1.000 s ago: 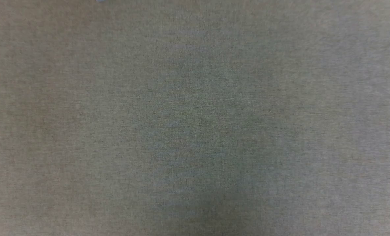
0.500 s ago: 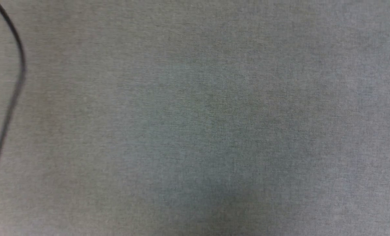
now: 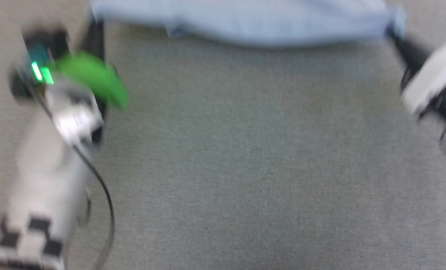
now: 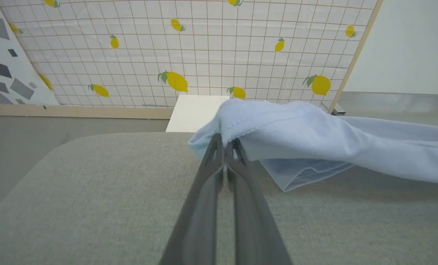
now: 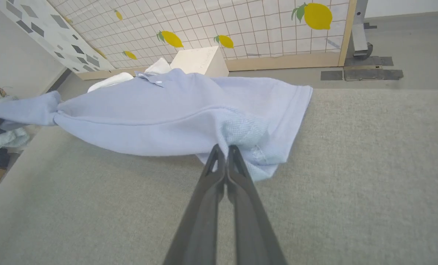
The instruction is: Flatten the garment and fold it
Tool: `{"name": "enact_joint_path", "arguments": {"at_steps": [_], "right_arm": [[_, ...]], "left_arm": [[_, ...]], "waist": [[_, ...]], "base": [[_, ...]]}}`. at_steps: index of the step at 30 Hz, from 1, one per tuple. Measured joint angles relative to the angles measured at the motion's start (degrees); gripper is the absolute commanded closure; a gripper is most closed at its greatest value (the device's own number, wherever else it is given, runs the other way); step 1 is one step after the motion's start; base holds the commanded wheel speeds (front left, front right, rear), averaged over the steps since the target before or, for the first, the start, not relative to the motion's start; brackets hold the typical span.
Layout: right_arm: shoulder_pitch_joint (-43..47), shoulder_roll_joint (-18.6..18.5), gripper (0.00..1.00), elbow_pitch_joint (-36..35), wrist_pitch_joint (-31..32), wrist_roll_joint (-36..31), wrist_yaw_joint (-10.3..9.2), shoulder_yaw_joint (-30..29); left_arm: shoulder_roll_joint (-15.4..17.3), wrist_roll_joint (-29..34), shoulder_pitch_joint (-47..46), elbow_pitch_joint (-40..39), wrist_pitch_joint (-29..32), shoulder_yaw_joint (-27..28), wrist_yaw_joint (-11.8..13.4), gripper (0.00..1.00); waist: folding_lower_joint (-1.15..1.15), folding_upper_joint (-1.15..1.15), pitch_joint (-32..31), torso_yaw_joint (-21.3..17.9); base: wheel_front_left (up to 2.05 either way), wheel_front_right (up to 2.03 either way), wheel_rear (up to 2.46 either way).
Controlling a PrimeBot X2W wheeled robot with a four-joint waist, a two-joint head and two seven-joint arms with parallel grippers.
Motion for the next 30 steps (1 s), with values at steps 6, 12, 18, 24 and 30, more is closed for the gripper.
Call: {"name": "enact_joint_path", "arguments": {"at_steps": [6,12,18,24,30], "right_arm": [[14.7,-0.1,1.00,-2.6,-2.8,2.3,0.00,0.1],[25.7,-0.3,1.00,-4.7,-4.2,2.9,0.00,-0.7],[36.2,-1.2,1.00,-7.7,-2.3,3.5,0.00,-2.2],[45.3,-1.8,1.00,-11.3,3.6,3.9,0.00,-4.9],[52.6,-1.8,1.00,-14.2,13.4,4.3,0.00,-7.8]], "left_arm": [[-0.3,-4.7,18.4,-7.7,1.0,-0.1,-0.9,1.00],[0.1,-9.9,33.7,-17.3,5.5,0.5,0.6,1.00],[2.7,-15.0,46.3,-27.6,15.3,0.9,4.9,1.00],[6.6,-20.5,56.6,-38.2,26.7,1.7,10.7,1.00],[9.0,-25.7,63.9,-45.6,34.7,2.6,15.4,1.00]], "waist": [[0.00,0.00,-7.2,0.6],[0.00,0.00,-12.9,1.0],[0.00,0.00,-16.9,1.0],[0.00,0.00,-18.5,0.4],[0.00,0.00,-19.0,-0.1]], "base": [[0.00,0.00,0.00],[0.00,0.00,0.00],[0.00,0.00,0.00],[0.00,0.00,0.00],[0.00,0.00,0.00]]}}
